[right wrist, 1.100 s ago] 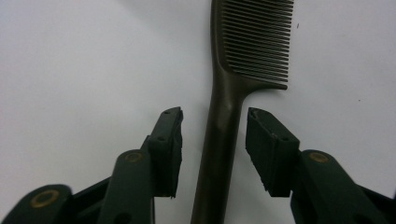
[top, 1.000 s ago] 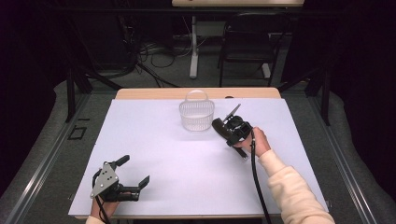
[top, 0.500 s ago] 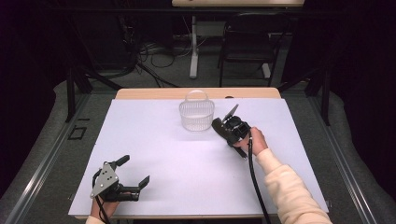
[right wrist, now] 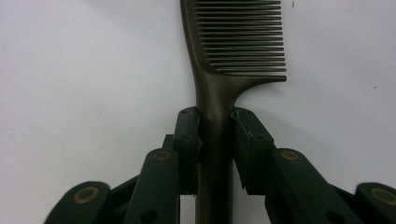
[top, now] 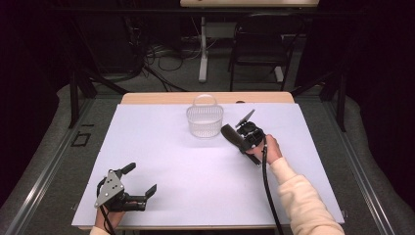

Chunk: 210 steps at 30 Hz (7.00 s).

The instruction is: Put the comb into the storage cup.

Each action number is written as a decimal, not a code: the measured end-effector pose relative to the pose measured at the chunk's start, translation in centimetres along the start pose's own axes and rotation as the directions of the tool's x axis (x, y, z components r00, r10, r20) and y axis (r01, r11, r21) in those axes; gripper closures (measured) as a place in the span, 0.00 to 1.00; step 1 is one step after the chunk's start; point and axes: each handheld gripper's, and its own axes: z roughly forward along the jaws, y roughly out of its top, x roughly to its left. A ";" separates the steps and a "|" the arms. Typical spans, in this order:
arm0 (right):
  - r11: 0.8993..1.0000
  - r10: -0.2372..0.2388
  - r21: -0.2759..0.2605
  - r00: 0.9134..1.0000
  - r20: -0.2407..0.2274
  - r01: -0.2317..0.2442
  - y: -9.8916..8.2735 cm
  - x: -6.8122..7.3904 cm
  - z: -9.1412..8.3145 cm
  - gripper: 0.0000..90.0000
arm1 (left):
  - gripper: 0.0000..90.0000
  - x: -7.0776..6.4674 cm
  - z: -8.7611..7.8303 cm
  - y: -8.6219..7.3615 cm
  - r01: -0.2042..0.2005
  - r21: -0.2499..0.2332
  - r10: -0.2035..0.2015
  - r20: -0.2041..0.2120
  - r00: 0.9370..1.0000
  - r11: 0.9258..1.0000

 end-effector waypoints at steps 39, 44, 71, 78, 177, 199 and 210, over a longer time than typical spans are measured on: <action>0.980 0.061 -0.182 0.995 -0.079 -0.074 -3.9 -2.4 -3.0 0.81 | 0.00 0.0 0.1 0.0 -0.004 0.007 0.004 -0.001 1.000 1.000; 0.975 0.052 -0.209 0.996 -0.078 -0.068 -4.1 -2.2 -3.4 0.81 | 0.00 0.0 0.1 0.0 -0.004 0.007 0.004 -0.002 1.000 1.000; 0.935 0.030 -0.348 0.994 -0.102 -0.064 -5.6 -2.4 -4.1 0.81 | 0.00 0.0 0.1 0.0 0.002 0.007 -0.002 0.003 1.000 1.000; 0.926 0.017 -0.374 0.995 -0.097 -0.052 -5.6 -2.2 -4.3 0.81 | 0.00 0.0 0.1 0.0 0.007 0.009 -0.007 0.001 1.000 1.000; 0.788 -0.049 -0.615 0.998 -0.028 0.022 -2.0 -0.7 -7.6 0.81 | 0.00 0.0 0.2 0.0 0.005 0.012 -0.005 -0.003 1.000 1.000; 0.782 -0.072 -0.621 0.997 -0.013 0.048 -0.7 -0.5 -7.8 0.81 | 0.00 0.0 0.3 0.0 0.006 0.013 -0.006 -0.004 1.000 1.000; 0.770 -0.084 -0.636 0.996 -0.012 0.058 -0.1 -0.4 -8.3 0.81 | 0.00 0.0 0.3 0.0 0.005 0.013 -0.005 -0.003 1.000 1.000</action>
